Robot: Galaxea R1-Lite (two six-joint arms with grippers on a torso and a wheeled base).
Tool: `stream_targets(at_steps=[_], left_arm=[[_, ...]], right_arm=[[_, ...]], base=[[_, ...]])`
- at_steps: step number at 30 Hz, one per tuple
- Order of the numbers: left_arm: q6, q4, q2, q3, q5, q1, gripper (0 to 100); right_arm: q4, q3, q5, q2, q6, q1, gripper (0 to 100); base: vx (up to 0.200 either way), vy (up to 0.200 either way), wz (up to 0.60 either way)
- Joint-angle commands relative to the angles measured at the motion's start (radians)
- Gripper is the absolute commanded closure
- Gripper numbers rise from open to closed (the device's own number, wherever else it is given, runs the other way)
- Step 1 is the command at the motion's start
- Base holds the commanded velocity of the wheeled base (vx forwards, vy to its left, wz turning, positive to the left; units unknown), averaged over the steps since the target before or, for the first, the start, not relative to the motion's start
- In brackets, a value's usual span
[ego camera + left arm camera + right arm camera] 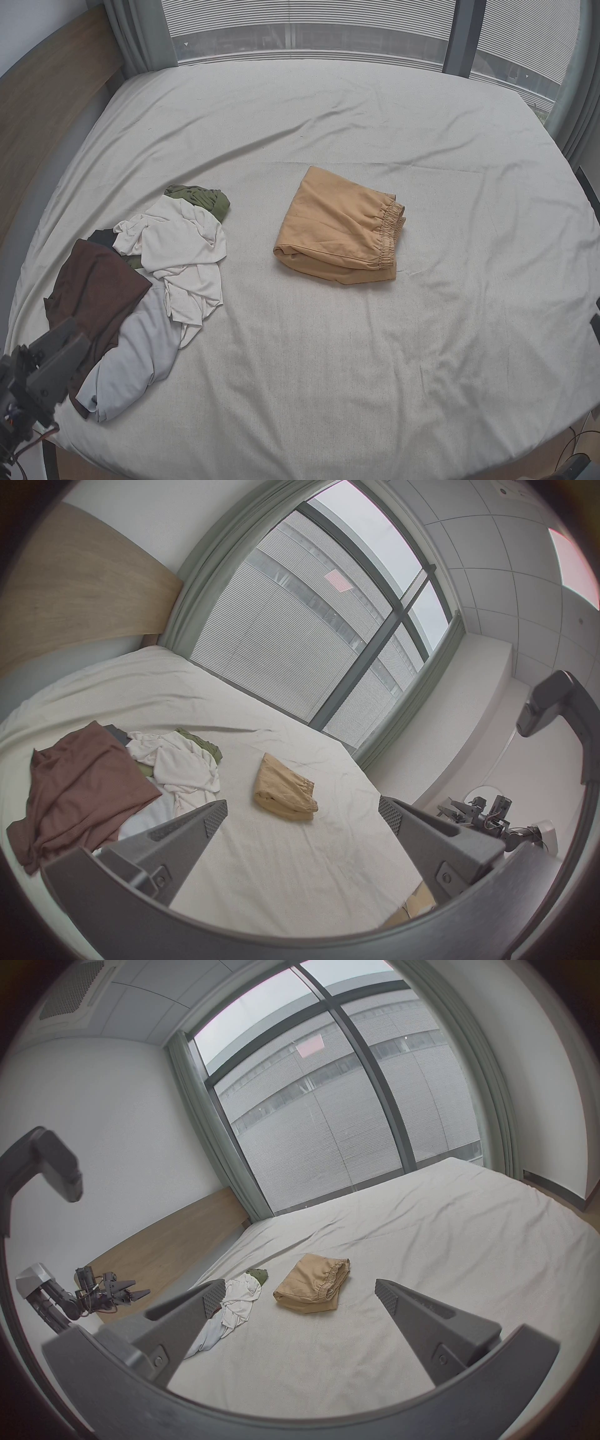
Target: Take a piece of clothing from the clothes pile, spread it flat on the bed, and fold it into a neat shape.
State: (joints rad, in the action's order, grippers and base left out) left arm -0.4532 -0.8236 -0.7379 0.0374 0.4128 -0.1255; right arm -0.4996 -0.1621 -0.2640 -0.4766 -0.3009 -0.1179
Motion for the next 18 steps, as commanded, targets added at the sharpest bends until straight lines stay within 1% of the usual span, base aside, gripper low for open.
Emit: stream_targets(at_steps=[1,2,3,4,5,6,7,10,11,12,13,17,18], left_arm=[[0.139,0.564,0.649,0.012,0.012,0.052,0],[0.168,0.563,0.650,-0.004,-0.014,0.052,0],[0.199,0.564,0.650,-0.018,-0.051,0.053,0],[0.242,0.569,0.650,-0.036,-0.097,0.052,0],[0.314,0.601,0.650,-0.037,-0.161,0.052,0],[0.329,0.612,0.652,-0.037,-0.177,0.052,0],[0.395,0.678,0.650,-0.037,-0.252,0.052,0],[0.418,0.745,0.650,-0.037,-0.350,0.052,0],[0.418,0.762,0.652,-0.037,-0.381,0.052,0],[0.412,0.794,0.650,-0.037,-0.437,0.053,0],[0.410,0.801,0.650,-0.037,-0.456,0.053,0],[0.415,0.801,0.660,-0.037,-0.451,0.083,0],[0.438,0.807,0.732,-0.037,-0.442,0.150,0]], right_arm=[[0.171,0.162,0.005,0.377,0.092,0.029,0],[0.185,0.162,0.020,0.377,0.132,0.029,0],[0.196,0.162,0.057,0.377,0.161,0.029,0],[0.213,0.162,0.115,0.377,0.186,0.030,0],[0.245,0.162,0.206,0.378,0.210,0.030,0],[0.254,0.162,0.229,0.378,0.215,0.030,0],[0.291,0.162,0.310,0.378,0.221,0.030,0],[0.334,0.162,0.327,0.377,0.224,0.030,0],[0.363,0.162,0.330,0.377,0.226,0.030,0],[0.420,0.162,0.339,0.375,0.226,0.030,0],[0.440,0.162,0.342,0.375,0.229,0.030,0],[0.427,0.162,0.342,0.375,0.250,0.030,0],[0.427,0.162,0.342,0.375,0.266,0.030,0]], base=[[0.000,0.000,0.00],[0.000,0.000,0.00],[0.000,0.000,0.00],[0.000,0.000,0.00],[0.000,0.000,0.00],[0.000,0.000,0.00],[0.000,0.000,0.00],[0.000,0.000,0.00],[0.000,0.000,0.00],[0.000,0.000,0.00],[0.000,0.000,0.00],[0.000,0.000,0.00],[0.000,0.000,0.00]])
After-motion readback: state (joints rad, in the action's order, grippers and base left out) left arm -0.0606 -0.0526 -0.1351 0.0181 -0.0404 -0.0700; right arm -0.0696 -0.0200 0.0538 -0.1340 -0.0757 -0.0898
